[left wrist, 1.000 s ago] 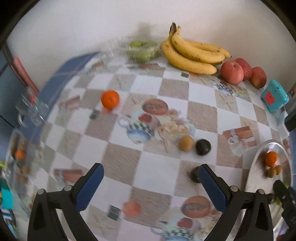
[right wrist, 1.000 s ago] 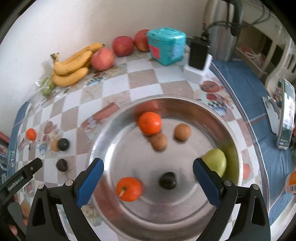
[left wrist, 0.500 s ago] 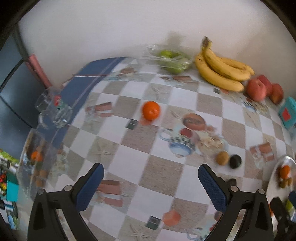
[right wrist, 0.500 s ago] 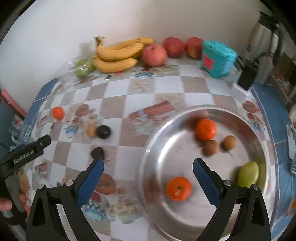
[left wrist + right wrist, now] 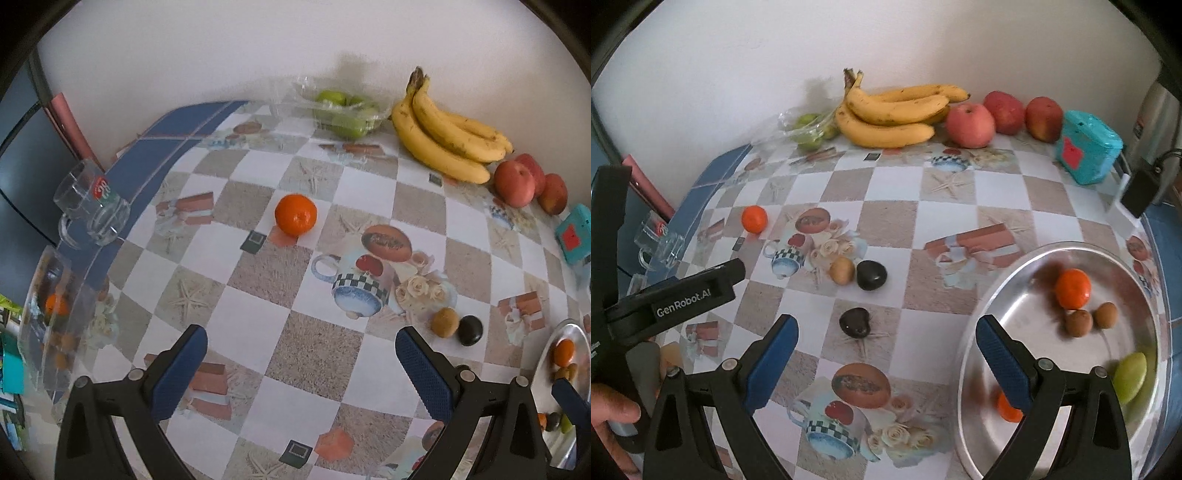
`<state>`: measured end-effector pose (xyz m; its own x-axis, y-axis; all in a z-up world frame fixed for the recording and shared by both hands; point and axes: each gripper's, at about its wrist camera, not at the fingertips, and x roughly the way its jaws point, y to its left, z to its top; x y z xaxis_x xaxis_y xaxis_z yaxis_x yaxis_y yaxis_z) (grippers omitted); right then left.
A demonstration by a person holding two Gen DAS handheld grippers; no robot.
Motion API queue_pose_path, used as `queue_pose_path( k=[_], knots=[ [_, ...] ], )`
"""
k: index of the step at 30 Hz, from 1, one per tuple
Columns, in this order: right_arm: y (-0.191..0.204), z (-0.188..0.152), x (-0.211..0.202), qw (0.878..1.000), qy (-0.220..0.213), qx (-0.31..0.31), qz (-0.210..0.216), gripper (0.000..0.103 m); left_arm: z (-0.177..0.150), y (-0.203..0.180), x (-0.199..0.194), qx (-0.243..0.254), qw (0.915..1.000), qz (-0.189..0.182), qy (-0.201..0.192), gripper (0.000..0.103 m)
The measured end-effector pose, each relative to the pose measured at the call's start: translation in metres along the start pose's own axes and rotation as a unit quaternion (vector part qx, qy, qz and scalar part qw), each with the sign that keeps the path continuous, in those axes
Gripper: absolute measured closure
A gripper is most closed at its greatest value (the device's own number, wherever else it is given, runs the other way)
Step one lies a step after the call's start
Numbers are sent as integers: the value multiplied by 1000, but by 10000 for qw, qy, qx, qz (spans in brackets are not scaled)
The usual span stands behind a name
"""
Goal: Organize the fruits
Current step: 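Lower the right tool onto a dark plum and close it, then grasp another dark plum with the left tool while the right tool holds its plum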
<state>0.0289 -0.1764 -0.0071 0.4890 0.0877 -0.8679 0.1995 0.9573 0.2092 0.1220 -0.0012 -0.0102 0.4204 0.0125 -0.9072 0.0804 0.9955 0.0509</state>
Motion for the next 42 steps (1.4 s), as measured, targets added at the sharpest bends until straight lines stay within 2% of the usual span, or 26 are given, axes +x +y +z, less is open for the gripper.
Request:
queue_pose_path(
  k=[2, 4, 6, 9, 10, 12, 16, 18, 23, 26, 32, 42],
  knots=[
    [3, 1, 8, 10000, 78, -23, -57, 6, -1, -1, 11, -37, 9999, 40, 140, 0],
    [4, 1, 16, 9998, 156, -46, -77, 11, -2, 0, 24, -108, 9994, 29, 320, 0],
    [6, 1, 24, 9996, 249, -74, -86, 24, -4, 0, 34, -190, 9988, 17, 441, 0],
    [7, 1, 35, 9991, 392, -78, -113, 26, -4, 1, 42, -251, 9983, 21, 533, 0],
    [8, 1, 39, 9990, 431, -65, -104, 27, -3, 1, 43, -269, 9982, 5, 541, 0],
    [10, 2, 45, 9987, 507, -50, -59, 38, -3, 1, 45, -279, 9981, -40, 542, 0],
    [17, 4, 53, 9980, 619, -118, -32, 40, 1, -2, 47, -239, 9982, -60, 546, 0],
    [20, 5, 56, 9977, 660, -163, -20, 51, 4, -3, 48, -251, 9981, -87, 550, 0],
    [25, 5, 64, 9966, 776, -257, -48, 62, 10, -6, 47, -222, 9984, -114, 504, 0],
    [26, 4, 67, 9961, 833, -263, -82, 64, 12, -9, 48, -209, 9984, -113, 504, 0],
    [26, 1, 71, 9956, 916, -190, 18, 76, 12, -15, 55, -221, 9978, -182, 601, 0],
    [21, 2, 69, 9954, 923, 36, 239, 78, 21, -28, 56, -163, 9979, -277, 566, 0]
  ],
)
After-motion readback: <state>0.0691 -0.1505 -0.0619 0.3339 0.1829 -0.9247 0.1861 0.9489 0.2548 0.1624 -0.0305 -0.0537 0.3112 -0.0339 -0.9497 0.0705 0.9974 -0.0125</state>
